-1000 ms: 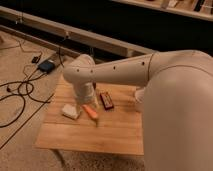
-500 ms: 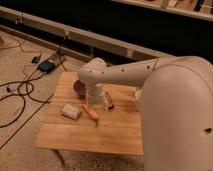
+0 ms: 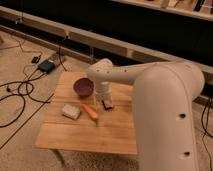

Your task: Push the ceramic bowl across the table

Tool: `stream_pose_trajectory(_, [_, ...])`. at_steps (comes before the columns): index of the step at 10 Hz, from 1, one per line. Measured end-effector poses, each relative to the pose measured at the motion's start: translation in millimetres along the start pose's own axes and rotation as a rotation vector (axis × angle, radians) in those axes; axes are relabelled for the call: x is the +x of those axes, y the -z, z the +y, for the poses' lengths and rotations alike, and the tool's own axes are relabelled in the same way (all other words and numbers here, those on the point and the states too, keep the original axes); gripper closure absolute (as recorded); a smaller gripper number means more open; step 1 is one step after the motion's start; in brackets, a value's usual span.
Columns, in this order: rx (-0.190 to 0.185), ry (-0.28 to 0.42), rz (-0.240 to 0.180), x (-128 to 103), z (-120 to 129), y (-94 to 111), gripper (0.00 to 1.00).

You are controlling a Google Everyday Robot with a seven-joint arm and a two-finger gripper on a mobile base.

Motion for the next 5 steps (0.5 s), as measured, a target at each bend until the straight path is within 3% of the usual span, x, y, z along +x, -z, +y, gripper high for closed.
stream_pose_trajectory(5, [0.012,0.088,-0.020,-61.7,5.4,-14.9,0.35])
